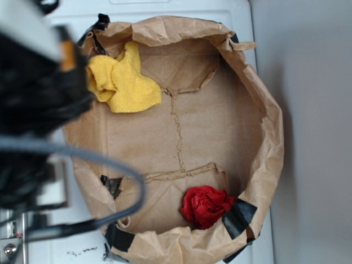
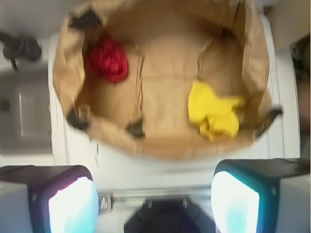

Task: Grab the yellow cloth.

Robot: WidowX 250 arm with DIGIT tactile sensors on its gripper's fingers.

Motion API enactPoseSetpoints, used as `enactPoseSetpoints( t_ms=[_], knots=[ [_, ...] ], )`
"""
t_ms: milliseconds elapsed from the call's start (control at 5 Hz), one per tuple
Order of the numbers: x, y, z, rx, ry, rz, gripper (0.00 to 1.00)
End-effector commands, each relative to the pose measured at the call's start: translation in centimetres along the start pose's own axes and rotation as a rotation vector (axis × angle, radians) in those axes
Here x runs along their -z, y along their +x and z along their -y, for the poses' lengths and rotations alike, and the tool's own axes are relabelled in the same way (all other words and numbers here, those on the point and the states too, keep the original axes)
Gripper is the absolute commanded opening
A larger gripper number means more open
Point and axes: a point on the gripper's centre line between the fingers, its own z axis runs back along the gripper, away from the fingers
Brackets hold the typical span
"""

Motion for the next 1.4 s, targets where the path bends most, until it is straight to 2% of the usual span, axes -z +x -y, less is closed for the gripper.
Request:
enactPoseSetpoints(
  t_ms=[0,400,600,800,1000,1200],
  knots=[
    [0.2,3.7,-1.9,0.026,0.011,0.014,1.00],
    [0.2,3.7,-1.9,0.026,0.011,0.014,1.00],
    [3.5,4.6,-2.2,0.029,0.065,0.025,1.00],
    [5.7,5.4,-3.1,0.003,0.123,0.039,1.00],
    [9.6,6.8,-4.6,0.008,0.175,0.041,1.00],
    [12.8,6.4,-3.6,0.188,0.086,-0.043,1.00]
  ],
)
